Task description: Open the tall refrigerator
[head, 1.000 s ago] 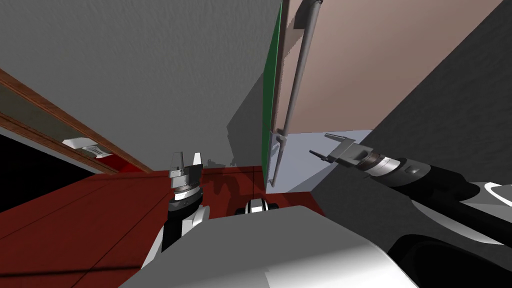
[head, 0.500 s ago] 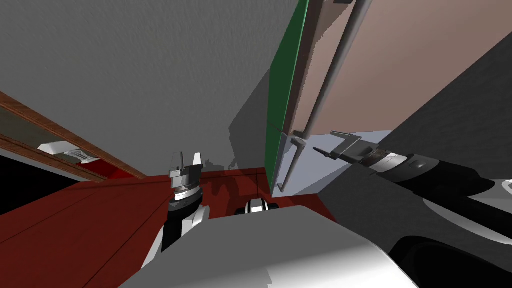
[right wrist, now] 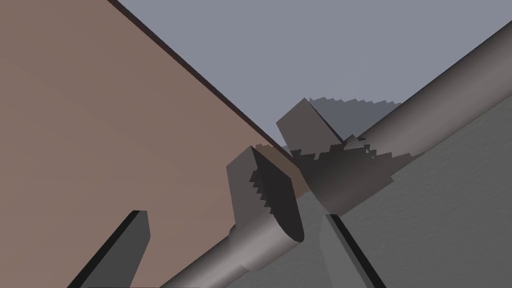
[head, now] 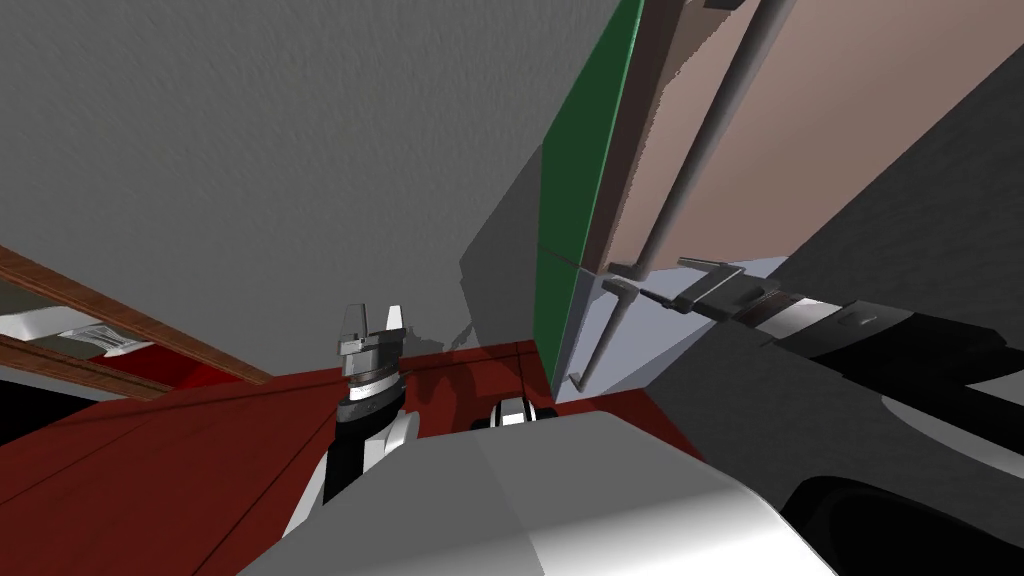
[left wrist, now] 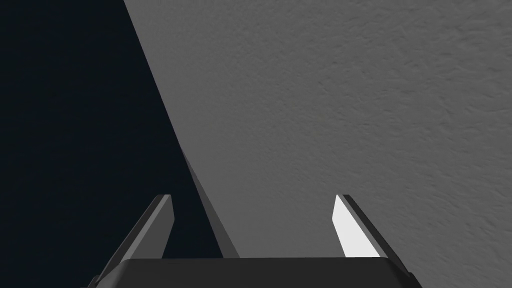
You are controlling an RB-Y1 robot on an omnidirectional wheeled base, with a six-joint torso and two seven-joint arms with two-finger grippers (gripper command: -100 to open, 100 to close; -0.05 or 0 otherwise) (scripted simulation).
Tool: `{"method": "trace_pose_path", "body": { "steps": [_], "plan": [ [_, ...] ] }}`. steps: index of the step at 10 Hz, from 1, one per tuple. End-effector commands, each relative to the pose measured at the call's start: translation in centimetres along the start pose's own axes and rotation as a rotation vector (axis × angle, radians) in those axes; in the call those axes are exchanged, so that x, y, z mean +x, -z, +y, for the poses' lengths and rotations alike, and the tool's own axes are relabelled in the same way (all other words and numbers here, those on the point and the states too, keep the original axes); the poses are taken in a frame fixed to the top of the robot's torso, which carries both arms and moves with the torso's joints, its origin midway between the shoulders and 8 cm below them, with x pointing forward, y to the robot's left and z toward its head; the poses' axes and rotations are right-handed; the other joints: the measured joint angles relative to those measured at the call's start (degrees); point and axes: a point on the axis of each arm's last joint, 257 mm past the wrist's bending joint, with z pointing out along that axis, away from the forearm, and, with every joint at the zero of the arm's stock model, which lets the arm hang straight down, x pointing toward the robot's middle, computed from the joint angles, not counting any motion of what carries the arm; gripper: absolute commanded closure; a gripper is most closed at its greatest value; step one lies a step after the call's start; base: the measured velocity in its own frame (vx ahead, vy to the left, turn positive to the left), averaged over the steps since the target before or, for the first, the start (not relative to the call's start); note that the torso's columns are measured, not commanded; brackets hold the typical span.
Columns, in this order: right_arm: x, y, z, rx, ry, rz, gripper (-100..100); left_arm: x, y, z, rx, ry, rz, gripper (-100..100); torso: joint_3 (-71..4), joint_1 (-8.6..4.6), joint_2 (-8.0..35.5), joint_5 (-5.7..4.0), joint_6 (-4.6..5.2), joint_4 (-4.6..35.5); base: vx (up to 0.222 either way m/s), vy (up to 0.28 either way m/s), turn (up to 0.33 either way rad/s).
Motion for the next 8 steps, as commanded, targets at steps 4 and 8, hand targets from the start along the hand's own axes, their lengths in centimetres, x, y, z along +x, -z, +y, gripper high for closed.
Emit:
{"method": "trace_pose_path", "body": {
  "steps": [4,8],
  "plan": [
    [-1.6,-0.3,1.9,-0.049,-0.008,-0.045,100,0.0,0.0,0.0,0.0,0.0,0.0,0,0.79,-1.08,1.13,-0.43,0.63,0.42,-0.132,-0.121,0.01],
    [-5.4,-0.7,5.8,-0.151,-0.019,-0.146,100,0.0,0.0,0.0,0.0,0.0,0.0,0,0.71,-0.71,0.9,-0.41,0.72,0.32,-0.212,-0.257,0.021]
  ]
}}
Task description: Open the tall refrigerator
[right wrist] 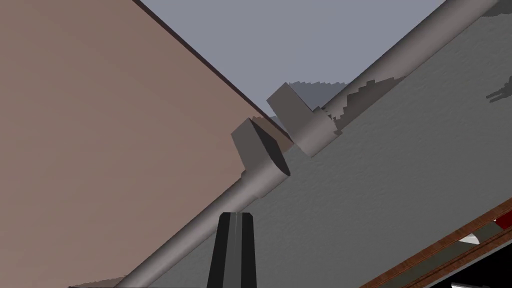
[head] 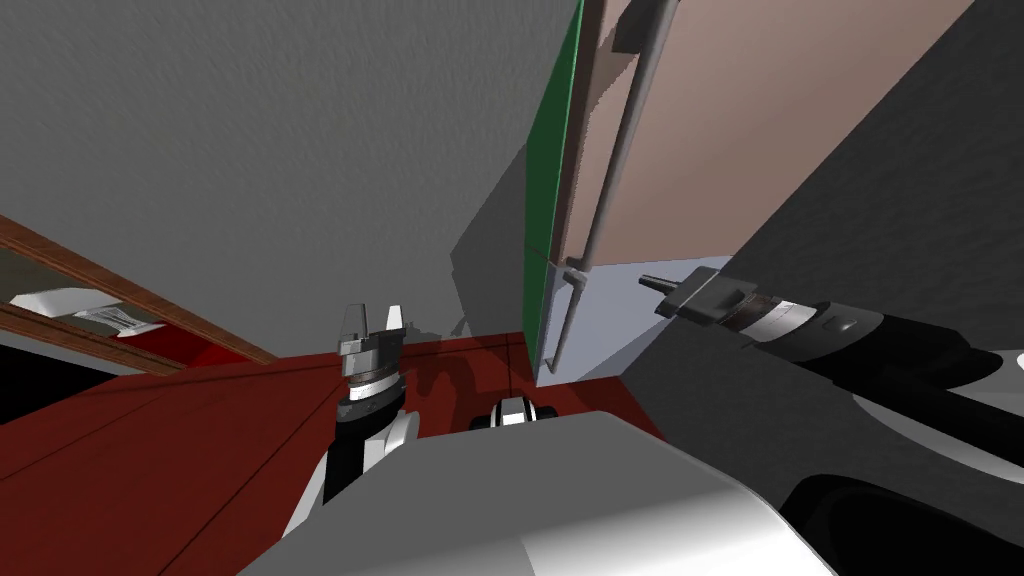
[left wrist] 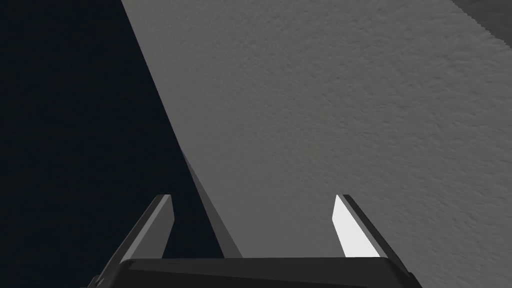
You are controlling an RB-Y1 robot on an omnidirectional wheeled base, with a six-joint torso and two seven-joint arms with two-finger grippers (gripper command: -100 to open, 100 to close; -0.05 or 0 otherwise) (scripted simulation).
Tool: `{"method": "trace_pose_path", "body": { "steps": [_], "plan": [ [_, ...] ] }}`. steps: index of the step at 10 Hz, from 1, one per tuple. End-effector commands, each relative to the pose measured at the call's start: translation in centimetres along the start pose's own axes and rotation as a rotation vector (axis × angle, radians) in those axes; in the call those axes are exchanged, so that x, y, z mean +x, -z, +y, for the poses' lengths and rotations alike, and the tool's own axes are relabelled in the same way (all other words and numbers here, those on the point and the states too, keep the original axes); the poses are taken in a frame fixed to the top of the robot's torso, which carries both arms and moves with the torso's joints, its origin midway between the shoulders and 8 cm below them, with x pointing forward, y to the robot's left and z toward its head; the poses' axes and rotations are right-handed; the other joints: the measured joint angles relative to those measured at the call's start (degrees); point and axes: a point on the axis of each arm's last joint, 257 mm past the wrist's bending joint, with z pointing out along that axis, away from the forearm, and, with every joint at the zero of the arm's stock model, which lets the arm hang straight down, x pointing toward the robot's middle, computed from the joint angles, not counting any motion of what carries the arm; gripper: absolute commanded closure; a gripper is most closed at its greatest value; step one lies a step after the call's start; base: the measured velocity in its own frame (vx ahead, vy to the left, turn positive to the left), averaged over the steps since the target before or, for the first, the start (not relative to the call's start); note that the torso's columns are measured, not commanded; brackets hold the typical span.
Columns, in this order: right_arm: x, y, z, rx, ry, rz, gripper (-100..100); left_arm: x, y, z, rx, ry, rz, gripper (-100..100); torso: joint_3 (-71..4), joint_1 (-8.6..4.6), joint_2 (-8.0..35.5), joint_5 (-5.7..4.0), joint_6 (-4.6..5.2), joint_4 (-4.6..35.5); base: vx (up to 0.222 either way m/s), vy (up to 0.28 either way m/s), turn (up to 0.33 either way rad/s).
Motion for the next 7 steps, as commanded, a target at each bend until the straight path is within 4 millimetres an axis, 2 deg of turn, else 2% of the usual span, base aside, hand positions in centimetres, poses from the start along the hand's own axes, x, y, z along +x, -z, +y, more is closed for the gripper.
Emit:
{"method": "trace_pose_path", "body": {
  "steps": [1,4,5,6,7],
  "plan": [
    [-2.5,-0.6,2.6,-0.07,-0.006,-0.068,100,0.0,0.0,0.0,0.0,0.0,0.0,0,0.1,0.04,0.17,0.02,0.01,0.05,-0.254,-0.313,0.019],
    [-5.3,-0.9,5.5,-0.147,-0.013,-0.145,100,0.0,0.0,0.0,0.0,0.0,0.0,0,-0.12,0.31,-0.15,0.1,0.0,-0.06,-0.226,-0.274,0.024],
    [-4.7,-0.7,4.7,-0.129,-0.011,-0.128,100,0.0,0.0,0.0,0.0,0.0,0.0,0,-0.06,0.27,-0.11,0.1,0.0,-0.03,-0.102,-0.122,0.012],
    [-3.5,-0.6,3.4,-0.104,-0.013,-0.1,-100,0.0,0.0,0.0,0.0,0.0,0.0,0,-0.26,0.61,-0.47,0.17,0.0,-0.12,0.0,0.012,-0.023],
    [-2.9,-0.5,2.9,-0.093,-0.013,-0.087,-100,0.0,0.0,0.0,0.0,0.0,0.0,0,-0.42,0.82,-0.68,0.27,0.0,-0.21,0.047,0.064,-0.027]
  ]
}}
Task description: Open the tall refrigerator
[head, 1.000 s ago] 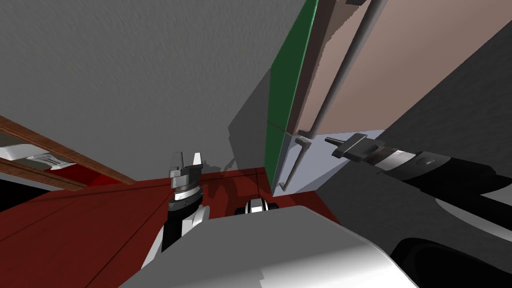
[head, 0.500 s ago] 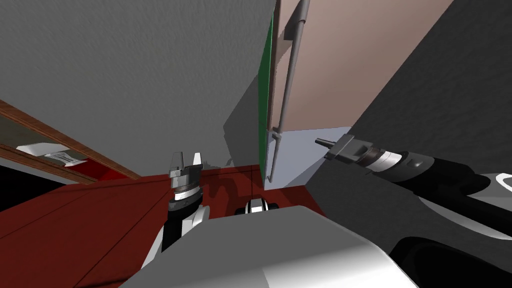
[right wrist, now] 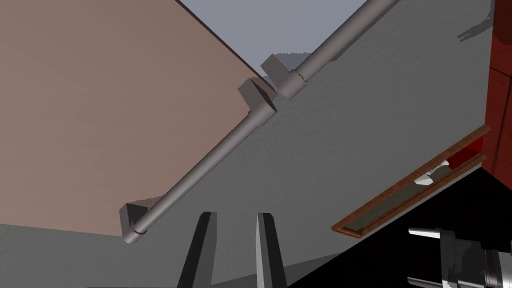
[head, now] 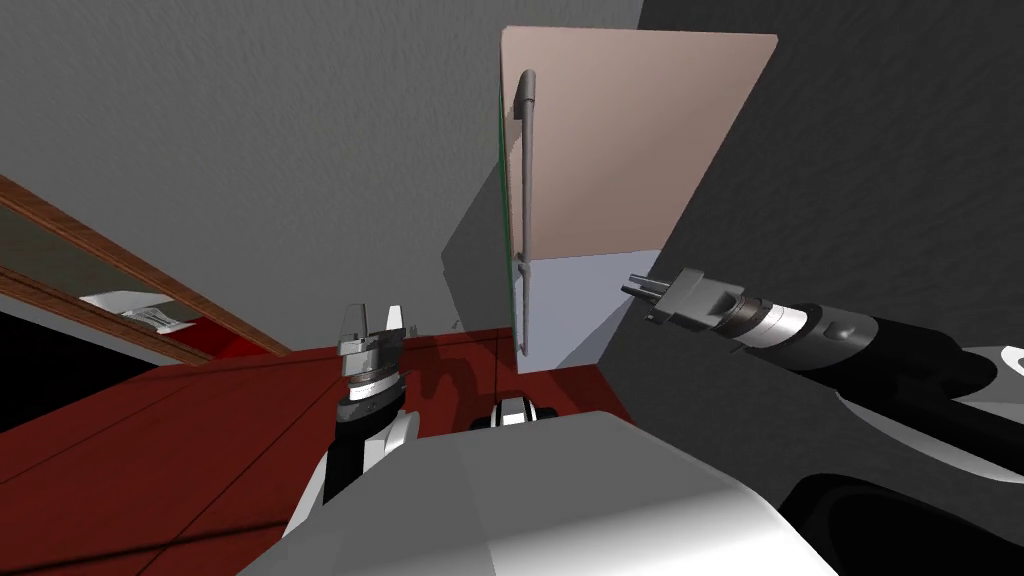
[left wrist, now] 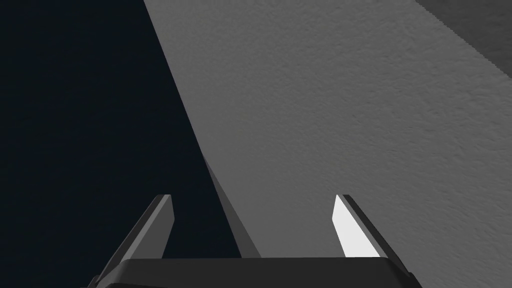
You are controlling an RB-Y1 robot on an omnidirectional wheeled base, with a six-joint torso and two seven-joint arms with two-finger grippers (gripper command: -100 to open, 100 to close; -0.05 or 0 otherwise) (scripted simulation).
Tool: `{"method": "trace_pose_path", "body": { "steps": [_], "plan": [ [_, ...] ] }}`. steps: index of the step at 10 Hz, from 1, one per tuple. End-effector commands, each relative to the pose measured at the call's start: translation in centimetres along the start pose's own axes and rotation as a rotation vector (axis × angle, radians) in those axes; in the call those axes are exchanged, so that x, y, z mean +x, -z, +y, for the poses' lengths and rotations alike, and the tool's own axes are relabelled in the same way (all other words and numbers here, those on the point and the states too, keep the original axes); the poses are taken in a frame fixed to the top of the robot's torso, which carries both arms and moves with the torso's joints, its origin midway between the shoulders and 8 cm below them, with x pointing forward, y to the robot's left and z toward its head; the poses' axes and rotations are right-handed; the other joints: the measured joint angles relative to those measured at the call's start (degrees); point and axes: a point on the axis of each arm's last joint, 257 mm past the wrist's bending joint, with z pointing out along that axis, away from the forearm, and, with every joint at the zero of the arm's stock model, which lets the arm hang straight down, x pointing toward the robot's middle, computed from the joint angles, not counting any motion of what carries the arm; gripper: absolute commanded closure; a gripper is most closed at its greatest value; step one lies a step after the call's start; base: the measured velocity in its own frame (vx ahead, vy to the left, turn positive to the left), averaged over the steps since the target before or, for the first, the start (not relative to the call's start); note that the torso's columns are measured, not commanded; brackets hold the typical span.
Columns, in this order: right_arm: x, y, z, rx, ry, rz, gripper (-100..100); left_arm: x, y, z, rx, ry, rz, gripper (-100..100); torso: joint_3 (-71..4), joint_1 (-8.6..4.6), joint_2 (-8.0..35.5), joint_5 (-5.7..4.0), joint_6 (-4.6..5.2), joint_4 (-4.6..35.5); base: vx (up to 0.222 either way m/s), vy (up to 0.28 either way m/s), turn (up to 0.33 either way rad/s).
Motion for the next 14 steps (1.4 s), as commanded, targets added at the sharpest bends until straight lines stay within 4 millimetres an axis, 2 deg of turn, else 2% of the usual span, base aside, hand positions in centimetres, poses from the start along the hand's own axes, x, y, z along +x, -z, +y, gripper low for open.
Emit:
{"method": "trace_pose_path", "body": {
  "steps": [1,5,9,14],
  "plan": [
    [2.3,0.7,-2.2,0.05,0.0,0.061,-100,0.0,0.0,0.0,0.0,0.0,0.0,0,0.01,-0.13,0.04,-0.03,-0.02,0.0,0.127,0.139,-0.06],
    [3.9,1.5,-3.8,0.092,0.01,0.128,-100,0.0,0.0,0.0,0.0,0.0,0.0,0,0.38,-0.75,0.59,-0.24,0.01,0.19,0.166,0.194,-0.066],
    [5.6,2.6,-5.7,0.135,0.026,0.199,-100,0.0,0.0,0.0,0.0,0.0,0.0,0,0.42,-0.67,0.69,-0.21,0.0,0.21,0.145,0.201,-0.057],
    [8.5,5.1,-9.6,0.221,0.058,0.323,-100,0.0,0.0,0.0,0.0,0.0,0.0,0,0.28,-0.66,0.43,-0.2,0.0,0.14,0.173,0.241,-0.074]
  ]
}}
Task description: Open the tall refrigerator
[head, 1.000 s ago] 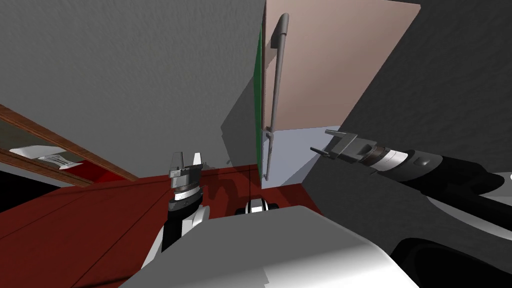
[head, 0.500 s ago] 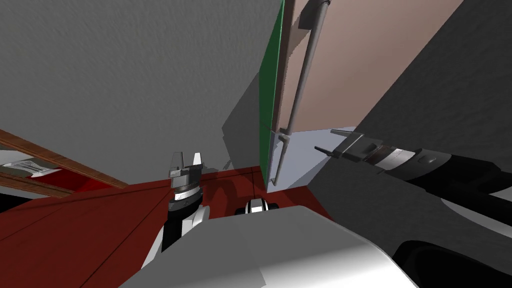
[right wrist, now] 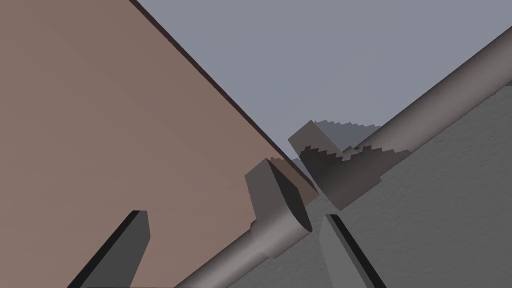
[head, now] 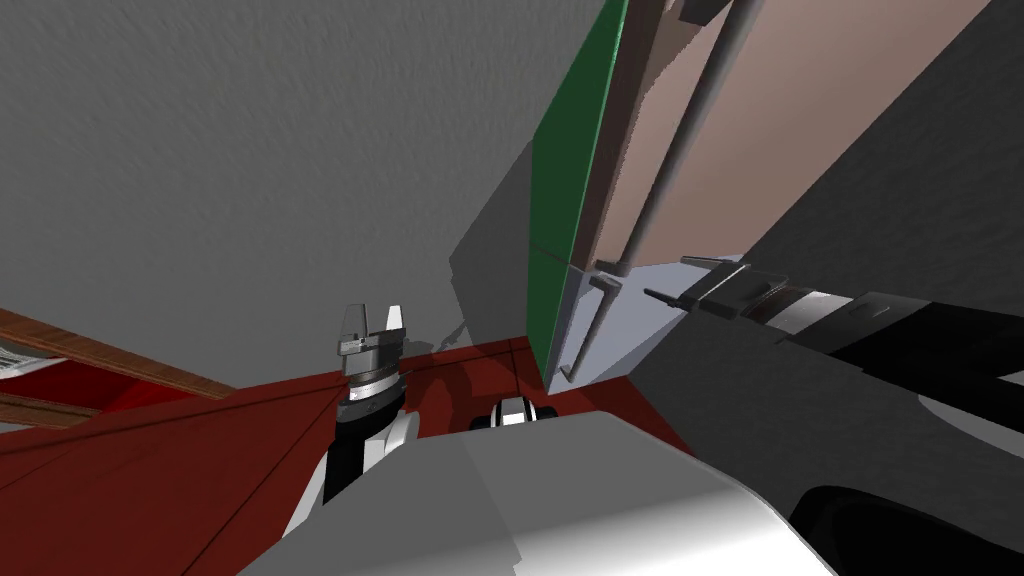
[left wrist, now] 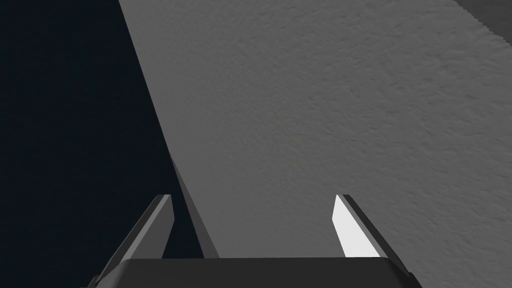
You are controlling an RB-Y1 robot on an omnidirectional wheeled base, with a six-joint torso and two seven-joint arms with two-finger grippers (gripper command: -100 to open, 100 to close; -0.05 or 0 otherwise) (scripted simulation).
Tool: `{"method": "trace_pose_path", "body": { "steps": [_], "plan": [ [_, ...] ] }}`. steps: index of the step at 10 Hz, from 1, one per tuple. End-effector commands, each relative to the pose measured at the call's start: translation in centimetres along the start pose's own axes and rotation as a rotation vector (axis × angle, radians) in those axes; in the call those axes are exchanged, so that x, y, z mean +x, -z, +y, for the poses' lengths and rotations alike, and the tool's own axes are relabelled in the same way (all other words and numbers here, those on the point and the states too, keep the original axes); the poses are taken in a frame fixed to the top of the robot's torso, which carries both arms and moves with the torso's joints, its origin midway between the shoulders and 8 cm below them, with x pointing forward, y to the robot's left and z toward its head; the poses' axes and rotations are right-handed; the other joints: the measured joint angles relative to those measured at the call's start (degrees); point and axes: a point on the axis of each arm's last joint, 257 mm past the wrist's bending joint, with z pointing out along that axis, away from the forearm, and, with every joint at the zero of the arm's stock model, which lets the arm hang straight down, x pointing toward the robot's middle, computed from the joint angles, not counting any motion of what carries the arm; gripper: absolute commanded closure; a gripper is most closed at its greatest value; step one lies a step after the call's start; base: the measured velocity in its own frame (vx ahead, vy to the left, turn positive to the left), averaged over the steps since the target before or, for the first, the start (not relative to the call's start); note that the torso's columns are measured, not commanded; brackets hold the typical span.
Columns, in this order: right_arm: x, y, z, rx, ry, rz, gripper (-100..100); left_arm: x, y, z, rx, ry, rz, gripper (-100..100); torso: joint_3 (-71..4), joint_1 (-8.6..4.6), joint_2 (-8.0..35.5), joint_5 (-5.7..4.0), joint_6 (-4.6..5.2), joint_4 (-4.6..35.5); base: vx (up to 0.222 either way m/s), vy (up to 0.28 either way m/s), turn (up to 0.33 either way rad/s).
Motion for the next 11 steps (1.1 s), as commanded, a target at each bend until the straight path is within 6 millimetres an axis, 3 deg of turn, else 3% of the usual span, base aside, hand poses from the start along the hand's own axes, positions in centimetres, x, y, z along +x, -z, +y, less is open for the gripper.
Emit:
{"method": "trace_pose_path", "body": {
  "steps": [1,4,6,7,10,11],
  "plan": [
    [1.5,0.6,-1.7,0.039,0.023,0.06,-100,0.0,0.0,0.0,0.0,0.0,0.0,0,0.02,0.0,0.04,-0.02,-0.01,0.01,0.168,0.259,-0.081],
    [2.8,1.1,-3.5,0.075,0.047,0.113,-100,0.0,0.0,0.0,0.0,0.0,0.0,0,-0.36,0.4,-0.43,0.23,-0.64,-0.17,0.133,0.202,-0.1],
    [3.6,1.6,-4.0,0.091,0.041,0.131,-100,0.0,0.0,0.0,0.0,0.0,0.0,0,-0.48,0.56,-0.56,0.32,-0.71,-0.23,0.004,0.028,-0.069],
    [3.8,1.7,-4.1,0.094,0.041,0.136,100,0.0,0.0,0.0,0.0,0.0,0.0,0,-0.35,0.36,-0.41,0.21,-0.55,-0.16,-0.013,-0.003,-0.014],
    [1.0,0.3,-1.3,0.021,0.038,0.058,100,0.0,0.0,0.0,0.0,0.0,0.001,0,0.18,-0.56,0.6,0.19,0.02,0.46,-0.177,-0.216,0.036],
    [1.0,0.3,-1.3,0.021,0.038,0.058,100,0.0,0.0,0.0,0.0,-0.001,0.001,0,0.36,-0.62,0.7,-0.02,0.09,0.39,-0.185,-0.233,0.002]
  ]
}}
